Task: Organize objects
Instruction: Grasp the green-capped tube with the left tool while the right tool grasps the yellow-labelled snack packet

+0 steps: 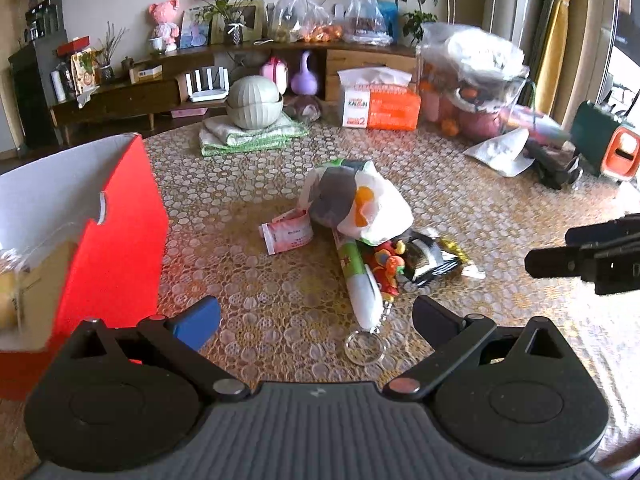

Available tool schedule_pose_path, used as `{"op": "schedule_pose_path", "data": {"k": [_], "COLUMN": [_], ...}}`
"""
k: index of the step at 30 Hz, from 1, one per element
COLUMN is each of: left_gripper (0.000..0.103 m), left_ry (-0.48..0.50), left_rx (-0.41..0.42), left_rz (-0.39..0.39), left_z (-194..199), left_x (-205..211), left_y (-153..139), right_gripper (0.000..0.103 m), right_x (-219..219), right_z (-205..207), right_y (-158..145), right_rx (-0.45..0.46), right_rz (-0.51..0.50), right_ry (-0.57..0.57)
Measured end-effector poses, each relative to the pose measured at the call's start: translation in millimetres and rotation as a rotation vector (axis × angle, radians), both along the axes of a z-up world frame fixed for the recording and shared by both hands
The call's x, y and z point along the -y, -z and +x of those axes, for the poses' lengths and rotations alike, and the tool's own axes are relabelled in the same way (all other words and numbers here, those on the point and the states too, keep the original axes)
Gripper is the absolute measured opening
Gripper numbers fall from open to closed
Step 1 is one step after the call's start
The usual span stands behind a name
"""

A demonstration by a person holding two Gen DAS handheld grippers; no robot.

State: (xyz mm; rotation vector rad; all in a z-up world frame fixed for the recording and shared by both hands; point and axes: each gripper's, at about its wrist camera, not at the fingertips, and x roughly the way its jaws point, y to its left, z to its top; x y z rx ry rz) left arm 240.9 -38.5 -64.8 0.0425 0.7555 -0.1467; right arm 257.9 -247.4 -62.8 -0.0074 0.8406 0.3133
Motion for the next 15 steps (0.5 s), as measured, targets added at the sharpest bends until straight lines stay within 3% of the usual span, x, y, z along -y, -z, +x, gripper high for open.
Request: {"op": "schedule_pose_path", "data": {"k": [9,15], "left_gripper": [0.103,0.103], "left_ry": [-0.019,-0.014], "left_rx": [-0.016,-0.029], "left_rz": [0.055,0.051], "left_z": [38,51], "left_x": [10,12], "left_y": [26,38], "right_gripper": [0.081,0.08], "right_x": [-3,-9], "right_z": [34,43], "right_y": [28,36], "right_rx": [-0.043,-0.053], "right_rz": [0.001,-0.004], "right_ry": [0.024,0.017]}}
